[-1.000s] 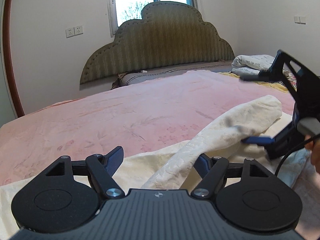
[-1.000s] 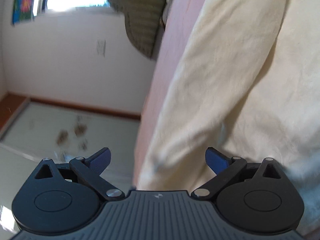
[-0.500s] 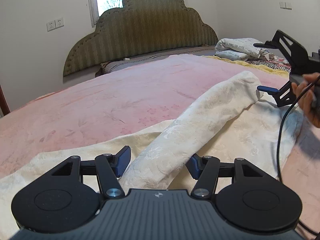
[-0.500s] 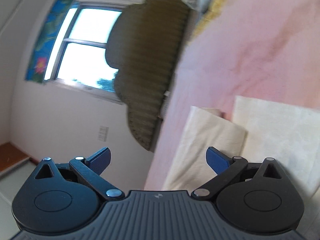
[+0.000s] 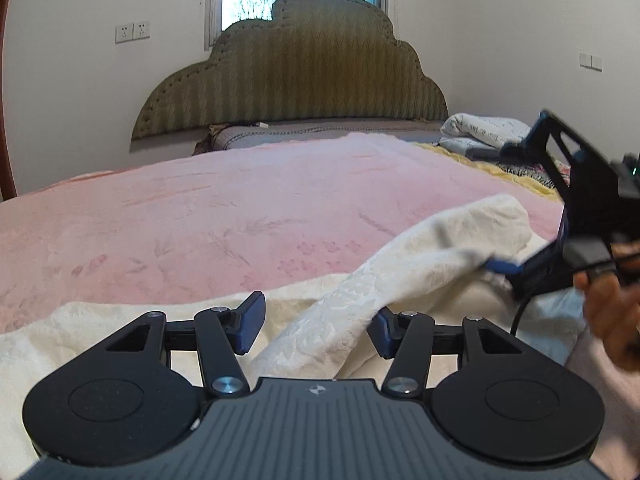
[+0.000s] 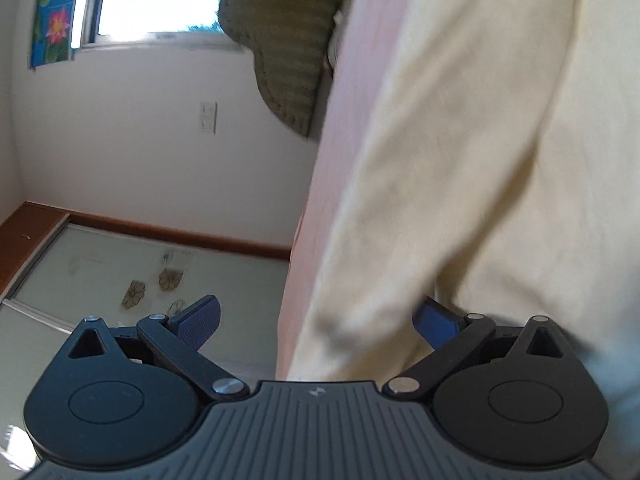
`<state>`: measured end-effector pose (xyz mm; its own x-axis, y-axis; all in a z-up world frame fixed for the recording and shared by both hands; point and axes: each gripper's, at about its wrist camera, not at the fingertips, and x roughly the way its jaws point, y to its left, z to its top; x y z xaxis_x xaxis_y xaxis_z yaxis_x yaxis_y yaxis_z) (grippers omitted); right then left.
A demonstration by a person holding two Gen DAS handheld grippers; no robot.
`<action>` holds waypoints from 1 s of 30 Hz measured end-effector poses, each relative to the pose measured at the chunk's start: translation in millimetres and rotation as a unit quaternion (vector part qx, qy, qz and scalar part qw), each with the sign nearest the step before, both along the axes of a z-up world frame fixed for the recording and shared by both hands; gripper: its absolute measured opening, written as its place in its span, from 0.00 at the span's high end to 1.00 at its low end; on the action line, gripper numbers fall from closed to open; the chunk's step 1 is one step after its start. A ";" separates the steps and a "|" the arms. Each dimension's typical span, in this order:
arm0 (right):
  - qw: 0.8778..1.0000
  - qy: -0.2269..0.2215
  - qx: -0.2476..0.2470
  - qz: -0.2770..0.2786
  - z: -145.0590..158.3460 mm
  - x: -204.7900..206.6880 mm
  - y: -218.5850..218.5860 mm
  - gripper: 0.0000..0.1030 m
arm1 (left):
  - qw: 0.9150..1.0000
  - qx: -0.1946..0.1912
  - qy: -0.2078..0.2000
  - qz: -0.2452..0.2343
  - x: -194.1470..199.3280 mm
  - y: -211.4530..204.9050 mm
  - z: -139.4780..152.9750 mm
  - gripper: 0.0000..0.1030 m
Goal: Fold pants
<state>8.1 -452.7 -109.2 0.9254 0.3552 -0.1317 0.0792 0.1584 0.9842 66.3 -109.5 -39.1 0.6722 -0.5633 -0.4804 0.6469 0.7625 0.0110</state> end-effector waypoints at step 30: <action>0.973 0.110 -0.197 -0.052 13.8 79.9 -86.3 0.00 | 0.998 0.029 0.053 -0.017 1.0 -9.7 -40.3 0.34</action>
